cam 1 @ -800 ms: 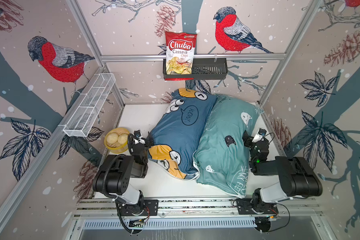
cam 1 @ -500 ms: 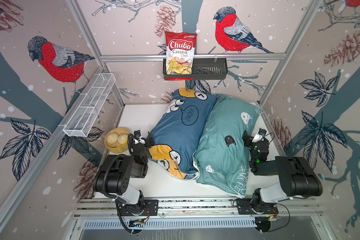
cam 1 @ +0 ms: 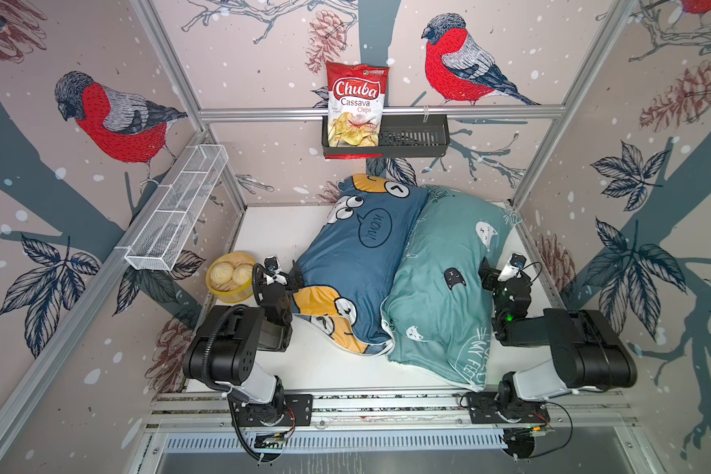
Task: Zip up pillowcases
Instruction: Move the pillowcase to the center of the board.
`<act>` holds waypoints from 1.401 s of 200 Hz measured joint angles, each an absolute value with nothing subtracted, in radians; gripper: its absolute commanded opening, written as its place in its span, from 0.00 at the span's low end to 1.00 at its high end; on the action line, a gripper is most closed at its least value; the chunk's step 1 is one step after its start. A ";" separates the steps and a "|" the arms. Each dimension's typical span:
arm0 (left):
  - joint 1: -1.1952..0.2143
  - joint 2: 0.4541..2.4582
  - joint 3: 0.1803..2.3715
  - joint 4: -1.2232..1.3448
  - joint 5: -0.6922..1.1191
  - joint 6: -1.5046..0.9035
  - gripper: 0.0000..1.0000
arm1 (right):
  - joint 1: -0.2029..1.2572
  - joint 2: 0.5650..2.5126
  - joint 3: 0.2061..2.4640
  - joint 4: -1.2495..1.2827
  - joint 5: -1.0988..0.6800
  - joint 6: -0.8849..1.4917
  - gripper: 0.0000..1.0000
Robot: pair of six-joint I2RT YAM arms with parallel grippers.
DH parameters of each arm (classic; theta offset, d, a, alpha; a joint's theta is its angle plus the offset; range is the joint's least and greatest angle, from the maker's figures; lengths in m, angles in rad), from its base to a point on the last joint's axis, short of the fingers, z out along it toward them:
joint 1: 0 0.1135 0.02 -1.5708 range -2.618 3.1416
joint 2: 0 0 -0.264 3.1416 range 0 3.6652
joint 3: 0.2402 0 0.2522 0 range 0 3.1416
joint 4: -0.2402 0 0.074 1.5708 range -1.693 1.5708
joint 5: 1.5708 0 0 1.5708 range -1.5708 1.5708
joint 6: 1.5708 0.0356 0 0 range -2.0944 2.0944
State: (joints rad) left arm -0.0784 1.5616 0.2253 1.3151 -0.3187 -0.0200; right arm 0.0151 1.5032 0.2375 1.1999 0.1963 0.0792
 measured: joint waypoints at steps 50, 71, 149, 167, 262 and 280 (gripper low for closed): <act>-0.075 1.560 0.228 1.311 -0.316 -0.022 0.95 | 0.008 1.501 0.238 1.199 0.183 0.080 0.99; -0.103 1.468 0.224 1.237 -0.358 -0.012 0.97 | 0.009 1.392 0.273 1.059 0.200 0.084 0.99; -0.168 1.126 0.512 0.492 -0.162 -0.267 0.97 | 0.299 1.079 0.704 0.302 0.373 0.297 0.93; -0.173 1.138 0.536 0.391 -0.061 -0.311 0.97 | 0.452 1.154 0.799 0.227 0.360 0.367 0.92; -0.212 1.201 0.590 0.202 0.101 -0.332 0.97 | 0.698 1.744 1.160 0.069 0.002 0.512 0.80; -0.220 1.215 0.590 0.189 0.104 -0.332 0.97 | 0.650 1.750 1.130 0.069 -0.044 0.534 0.78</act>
